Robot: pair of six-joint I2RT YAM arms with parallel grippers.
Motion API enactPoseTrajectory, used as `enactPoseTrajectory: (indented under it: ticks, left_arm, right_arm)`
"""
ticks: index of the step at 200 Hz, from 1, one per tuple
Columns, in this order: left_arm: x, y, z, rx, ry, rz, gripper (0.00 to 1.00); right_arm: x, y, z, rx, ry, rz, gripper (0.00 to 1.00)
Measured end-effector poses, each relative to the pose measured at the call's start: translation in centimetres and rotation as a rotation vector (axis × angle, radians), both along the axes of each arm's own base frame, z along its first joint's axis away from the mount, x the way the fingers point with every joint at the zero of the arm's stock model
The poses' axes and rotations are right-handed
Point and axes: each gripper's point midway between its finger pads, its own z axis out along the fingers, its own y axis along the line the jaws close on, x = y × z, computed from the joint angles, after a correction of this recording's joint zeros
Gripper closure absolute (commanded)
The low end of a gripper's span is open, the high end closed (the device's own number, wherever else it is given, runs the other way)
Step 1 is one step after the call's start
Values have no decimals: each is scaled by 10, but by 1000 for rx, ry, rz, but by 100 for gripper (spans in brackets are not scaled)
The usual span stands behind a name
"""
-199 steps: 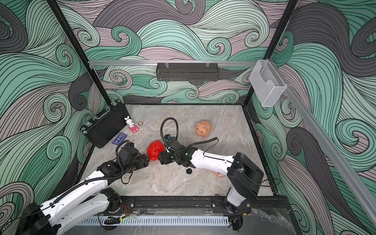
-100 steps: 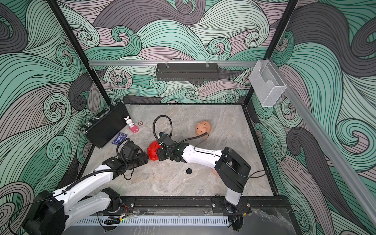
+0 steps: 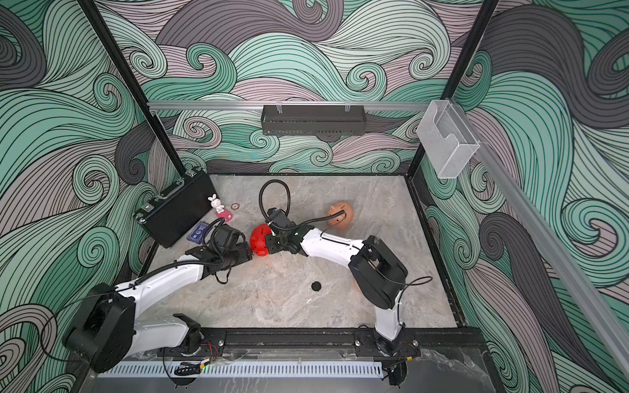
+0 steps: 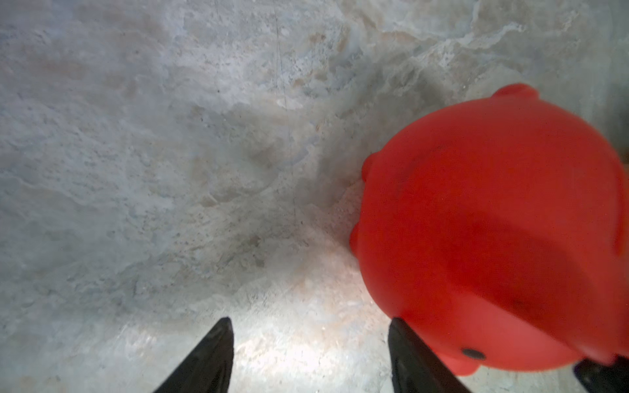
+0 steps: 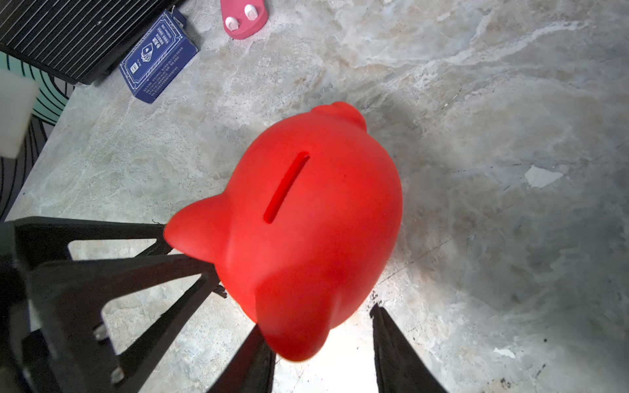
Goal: Open piggy banks
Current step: Move the piggy bank to the center of the board.
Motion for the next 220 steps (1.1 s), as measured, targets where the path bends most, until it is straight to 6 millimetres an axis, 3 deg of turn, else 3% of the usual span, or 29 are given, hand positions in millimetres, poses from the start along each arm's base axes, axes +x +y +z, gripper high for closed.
enactPoseTrajectory:
  ticks: [65,129,179,220]
  left_arm:
    - [51,-4,5,5,19,34,31]
    - [72,-1,1,-2,36,55,32]
    - [79,-3,1,-27,41,43,31]
    - [68,-7,4,-63,30,13,24]
  right_arm:
    - [44,12,9,31,-12,-2,54]
    - [77,22,19,71,-12,2,54]
    - [83,21,17,67,-4,14,35]
    - [67,5,21,53,3,21,36]
